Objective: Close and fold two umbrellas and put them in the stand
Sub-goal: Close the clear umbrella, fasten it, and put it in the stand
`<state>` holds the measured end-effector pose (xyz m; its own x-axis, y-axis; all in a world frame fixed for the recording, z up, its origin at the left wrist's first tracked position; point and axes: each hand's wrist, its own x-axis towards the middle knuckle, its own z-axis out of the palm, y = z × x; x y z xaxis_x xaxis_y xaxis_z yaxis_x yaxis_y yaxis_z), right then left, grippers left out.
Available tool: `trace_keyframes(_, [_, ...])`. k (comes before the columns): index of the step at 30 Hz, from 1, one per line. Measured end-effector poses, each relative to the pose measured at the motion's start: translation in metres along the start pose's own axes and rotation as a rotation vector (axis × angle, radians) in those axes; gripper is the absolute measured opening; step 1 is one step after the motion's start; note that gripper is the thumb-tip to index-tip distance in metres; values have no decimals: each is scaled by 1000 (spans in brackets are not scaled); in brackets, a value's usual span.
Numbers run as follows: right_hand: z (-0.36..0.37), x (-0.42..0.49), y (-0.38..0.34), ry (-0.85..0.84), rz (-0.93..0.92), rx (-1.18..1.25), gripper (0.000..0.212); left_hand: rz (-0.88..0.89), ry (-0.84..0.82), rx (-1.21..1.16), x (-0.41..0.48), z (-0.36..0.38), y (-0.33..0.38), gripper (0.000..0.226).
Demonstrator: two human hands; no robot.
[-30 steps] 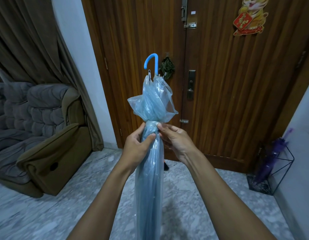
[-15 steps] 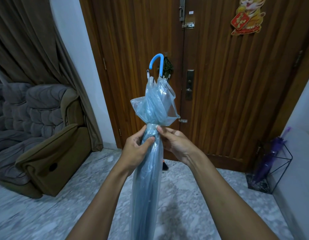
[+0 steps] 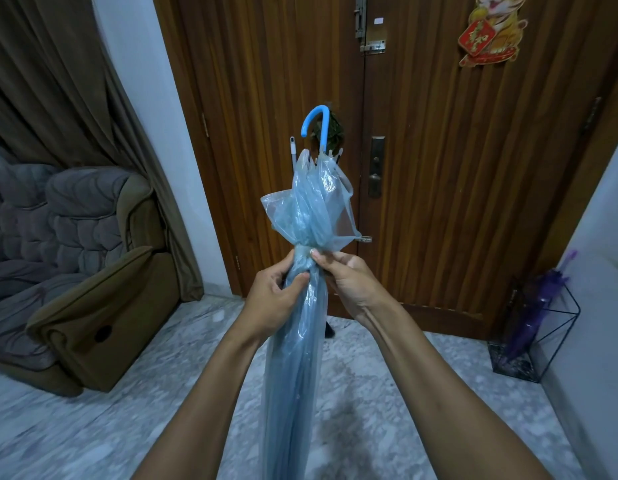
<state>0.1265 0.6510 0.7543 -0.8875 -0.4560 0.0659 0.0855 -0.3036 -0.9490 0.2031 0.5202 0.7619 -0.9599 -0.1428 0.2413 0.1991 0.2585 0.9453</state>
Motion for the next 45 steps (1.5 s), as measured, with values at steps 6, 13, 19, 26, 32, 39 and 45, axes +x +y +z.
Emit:
trace_keyframes(6, [-4,0,-1,24,-21,-62,30,-31,-60,-53,4,0,1,41])
trace_keyframes(13, [-14,-9,-4,-44,23,-107,38,-110,129,25,16,-1,10,39])
trace_keyframes(19, [-22,-12,-4,-28,-6,-75,51,-109,149,-36,19,8,10,27])
trace_keyframes(26, [-36,-18,-2,69,-82,-109,35,-92,124,-53,23,31,9,21])
trace_keyframes(32, [-67,-23,-10,118,-73,-174,30,-149,28,-99,43,49,15,40])
trace_keyframes(39, [-121,-18,-37,243,-96,-242,30,-106,-56,-88,95,104,13,24])
trace_keyframes(45, [-192,13,-72,419,-149,-388,24,-77,-218,-132,169,170,10,29])
